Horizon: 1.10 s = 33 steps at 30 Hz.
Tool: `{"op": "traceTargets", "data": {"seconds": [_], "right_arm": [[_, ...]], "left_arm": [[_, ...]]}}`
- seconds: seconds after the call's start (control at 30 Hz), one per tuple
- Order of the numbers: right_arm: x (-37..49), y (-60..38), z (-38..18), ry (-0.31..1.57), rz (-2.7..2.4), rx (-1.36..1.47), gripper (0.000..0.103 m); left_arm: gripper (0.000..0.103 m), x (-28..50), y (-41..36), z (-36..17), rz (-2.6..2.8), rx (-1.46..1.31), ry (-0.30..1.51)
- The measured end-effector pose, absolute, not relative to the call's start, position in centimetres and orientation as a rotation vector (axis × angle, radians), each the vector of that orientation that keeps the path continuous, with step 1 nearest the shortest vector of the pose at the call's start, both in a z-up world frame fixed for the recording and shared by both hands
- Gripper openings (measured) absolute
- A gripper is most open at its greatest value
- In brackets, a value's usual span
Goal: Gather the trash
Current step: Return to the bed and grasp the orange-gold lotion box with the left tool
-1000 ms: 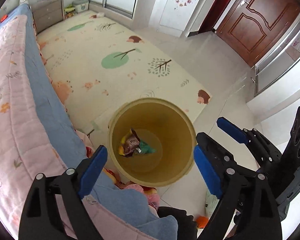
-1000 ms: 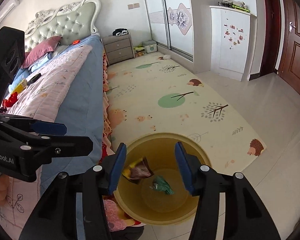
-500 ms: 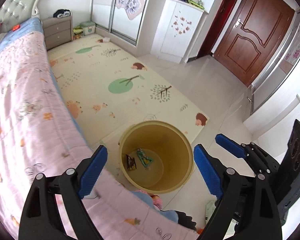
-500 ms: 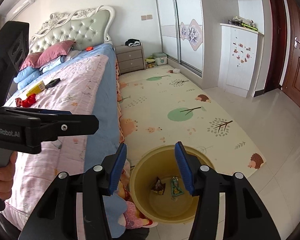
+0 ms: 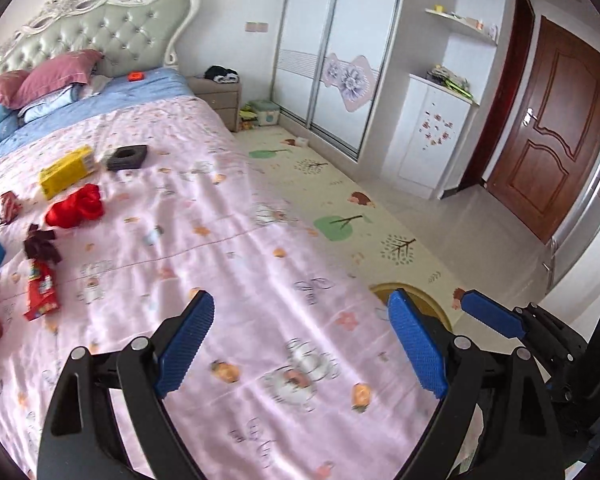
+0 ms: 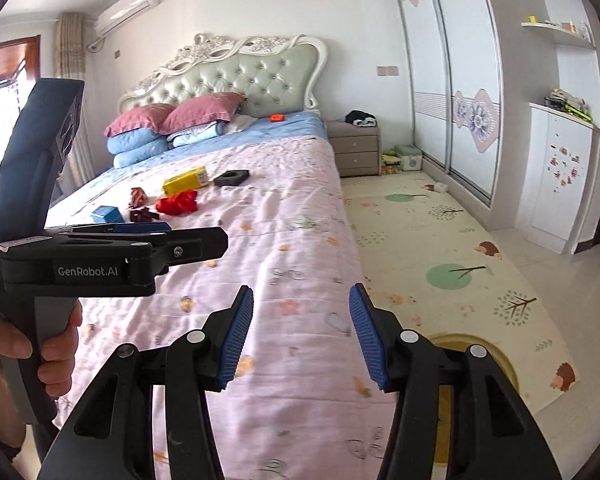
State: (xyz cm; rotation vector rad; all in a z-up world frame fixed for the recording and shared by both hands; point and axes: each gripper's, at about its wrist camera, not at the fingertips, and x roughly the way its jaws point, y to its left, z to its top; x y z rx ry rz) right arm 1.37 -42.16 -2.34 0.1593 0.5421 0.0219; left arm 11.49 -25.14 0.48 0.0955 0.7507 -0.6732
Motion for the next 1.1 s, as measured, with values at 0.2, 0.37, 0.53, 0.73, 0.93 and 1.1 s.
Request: {"op": "traceTargets", "data": {"seconds": [0.2, 0.37, 0.53, 0.73, 0.93, 1.1], "right_arm": [[3.4, -34.6, -1.7, 0.518, 0.193, 0.150, 0.050], [4.8, -28.9, -1.3, 0.511, 0.308, 0.116, 0.050], [6.2, -23.3, -1.5, 0.522, 0.412, 0.085, 0.050], [7.8, -17.6, -1.7, 0.549, 0.507, 0.048, 0.050], [8.8, -14.3, -2.0, 0.574, 0.551, 0.034, 0.055], [9.7, -11.9, -2.7, 0.605, 0.563, 0.005, 0.055]], "left_arm": [[0.095, 12.2, -15.0, 1.1, -0.496, 0.076, 0.671], [0.095, 11.9, -7.1, 0.8, -0.366, 0.065, 0.642], [0.096, 11.5, -0.6, 0.4, -0.279, 0.068, 0.625], [0.097, 11.2, 5.4, -0.1, -0.244, 0.068, 0.608], [0.098, 12.7, 9.4, -0.8, -0.259, 0.154, 0.607], [0.098, 15.4, 11.9, -1.8, -0.368, 0.225, 0.628]]}}
